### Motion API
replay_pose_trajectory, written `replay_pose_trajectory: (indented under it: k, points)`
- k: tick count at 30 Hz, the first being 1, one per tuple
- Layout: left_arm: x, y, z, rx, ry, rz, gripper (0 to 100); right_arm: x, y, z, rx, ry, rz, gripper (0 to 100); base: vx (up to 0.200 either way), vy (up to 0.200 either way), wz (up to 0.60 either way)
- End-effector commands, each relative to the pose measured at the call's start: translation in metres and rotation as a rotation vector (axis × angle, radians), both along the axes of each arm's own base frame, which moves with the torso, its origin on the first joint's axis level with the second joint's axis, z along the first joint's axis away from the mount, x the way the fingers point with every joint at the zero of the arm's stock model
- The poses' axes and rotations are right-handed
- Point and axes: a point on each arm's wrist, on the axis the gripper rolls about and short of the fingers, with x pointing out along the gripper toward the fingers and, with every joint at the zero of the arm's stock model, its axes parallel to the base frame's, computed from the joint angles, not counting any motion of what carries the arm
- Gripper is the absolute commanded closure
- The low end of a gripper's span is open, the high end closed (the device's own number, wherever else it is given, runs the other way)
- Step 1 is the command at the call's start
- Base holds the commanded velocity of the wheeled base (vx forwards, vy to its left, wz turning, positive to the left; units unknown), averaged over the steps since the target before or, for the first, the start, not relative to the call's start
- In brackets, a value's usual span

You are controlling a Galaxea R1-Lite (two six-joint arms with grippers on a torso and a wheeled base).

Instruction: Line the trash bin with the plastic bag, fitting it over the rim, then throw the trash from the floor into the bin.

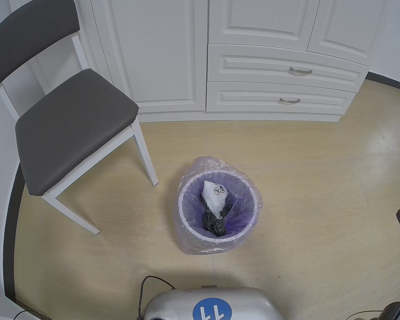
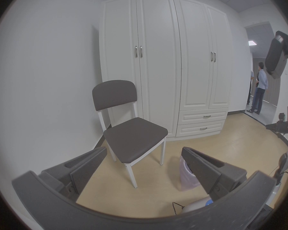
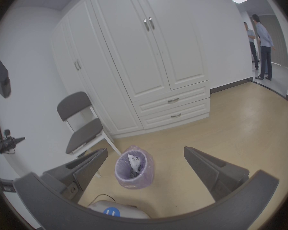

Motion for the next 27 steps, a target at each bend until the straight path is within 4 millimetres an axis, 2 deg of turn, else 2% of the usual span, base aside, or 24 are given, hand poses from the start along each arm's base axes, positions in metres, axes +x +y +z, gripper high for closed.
replay_pose_trajectory:
  k: [1,5,13,27]
  points:
    - [-0.022,-0.006,-0.007,0.008,-0.073,0.032,0,-0.027,-0.013,-0.015,0.064,-0.103,-0.03,0,0.0,0.0,0.0]
    - [-0.031,-0.007,-0.012,0.011,-0.085,0.037,0,-0.036,-0.016,-0.025,0.075,-0.143,-0.07,0,0.0,0.0,0.0]
    - [-0.039,-0.005,-0.01,0.005,-0.053,0.002,0,-0.055,-0.018,-0.038,0.08,-0.217,-0.138,0,0.0,0.0,0.0]
    - [-0.055,-0.002,-0.014,-0.003,-0.021,-0.023,0,-0.063,-0.014,-0.024,0.101,-0.286,-0.286,0,0.0,0.0,0.0]
